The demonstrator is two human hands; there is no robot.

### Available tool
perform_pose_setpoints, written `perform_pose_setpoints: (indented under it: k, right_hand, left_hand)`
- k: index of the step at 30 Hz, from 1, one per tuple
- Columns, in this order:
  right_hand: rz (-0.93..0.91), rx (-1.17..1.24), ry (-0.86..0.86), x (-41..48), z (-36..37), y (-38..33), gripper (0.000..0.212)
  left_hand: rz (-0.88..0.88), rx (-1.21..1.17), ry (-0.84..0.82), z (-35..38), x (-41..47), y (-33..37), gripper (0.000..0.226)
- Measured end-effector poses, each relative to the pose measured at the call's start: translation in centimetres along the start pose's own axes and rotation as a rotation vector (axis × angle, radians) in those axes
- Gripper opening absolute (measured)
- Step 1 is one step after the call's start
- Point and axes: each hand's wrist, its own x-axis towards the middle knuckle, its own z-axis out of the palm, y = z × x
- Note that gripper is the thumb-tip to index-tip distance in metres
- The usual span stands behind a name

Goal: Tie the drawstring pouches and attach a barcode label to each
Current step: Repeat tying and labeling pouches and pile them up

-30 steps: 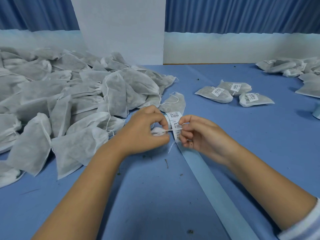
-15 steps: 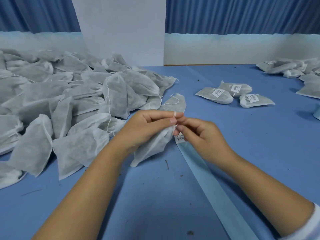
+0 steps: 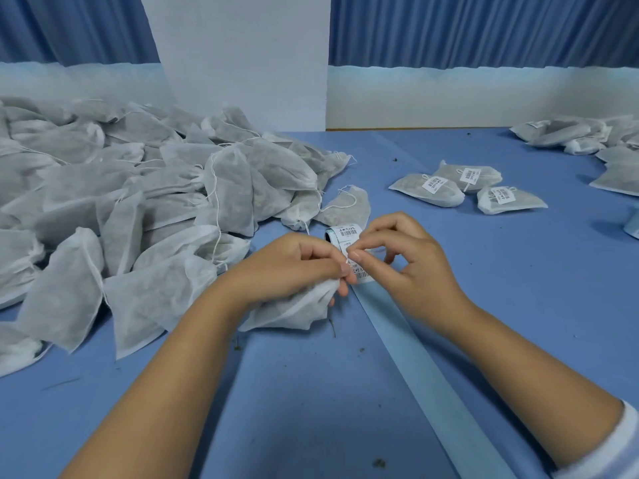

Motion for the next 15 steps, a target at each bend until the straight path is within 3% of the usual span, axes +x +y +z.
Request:
perform_pose_setpoints:
  k: [8,15]
  right_hand:
    - [0.161,0.09,0.088,0.1,-0.2,-0.4,0.026]
    - [0.286,0.232,-0.091,0.3,-0.1,-1.0,0.019]
  left_hand:
    - [0.021,-0.257,0.083,0.1,0.3,0.1,0.031]
    - [0.039,-0.237,0.07,0.1,0.4,0.0,0.024]
